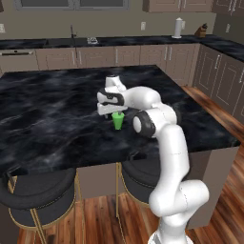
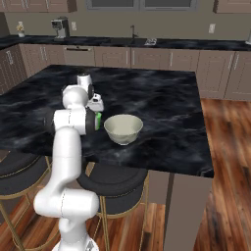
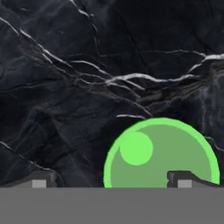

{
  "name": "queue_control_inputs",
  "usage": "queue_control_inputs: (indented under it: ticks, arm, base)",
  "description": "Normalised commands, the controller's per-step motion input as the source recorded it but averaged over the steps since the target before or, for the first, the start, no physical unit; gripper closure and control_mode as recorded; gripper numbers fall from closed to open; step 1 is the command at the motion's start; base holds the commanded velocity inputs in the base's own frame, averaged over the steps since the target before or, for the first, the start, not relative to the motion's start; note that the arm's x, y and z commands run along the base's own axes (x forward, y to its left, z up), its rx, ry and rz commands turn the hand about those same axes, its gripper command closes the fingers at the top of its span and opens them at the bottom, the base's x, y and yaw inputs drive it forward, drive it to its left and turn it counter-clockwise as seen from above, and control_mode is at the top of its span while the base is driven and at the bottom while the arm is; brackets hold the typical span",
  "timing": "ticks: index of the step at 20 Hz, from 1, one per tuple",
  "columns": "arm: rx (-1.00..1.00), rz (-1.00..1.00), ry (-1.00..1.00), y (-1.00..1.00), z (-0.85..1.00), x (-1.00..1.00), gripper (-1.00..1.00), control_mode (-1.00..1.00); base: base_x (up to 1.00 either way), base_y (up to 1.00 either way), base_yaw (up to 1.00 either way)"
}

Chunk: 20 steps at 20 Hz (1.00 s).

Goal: Place the cup inside the bowl on the dining table and move the bowl to any counter.

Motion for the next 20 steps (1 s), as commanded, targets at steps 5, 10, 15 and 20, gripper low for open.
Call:
queue_control_inputs:
  ticks: [5, 10, 15, 20]
  arm:
    - [0.0, 0.0, 0.05, 0.0, -0.19, 0.13, -1.0, -1.0]
    - [0.0, 0.0, 0.04, 0.0, -0.2, 0.14, -1.0, -1.0]
    - [0.0, 0.0, 0.04, 0.01, -0.18, 0.11, -1.0, -1.0]
    - [0.0, 0.0, 0.0, 0.07, -0.05, 0.0, -1.0, -1.0]
  base:
    - [0.0, 0.0, 0.0]
    - [0.0, 0.0, 0.0]
    - [0.0, 0.0, 0.0]
    - [0.0, 0.0, 0.0]
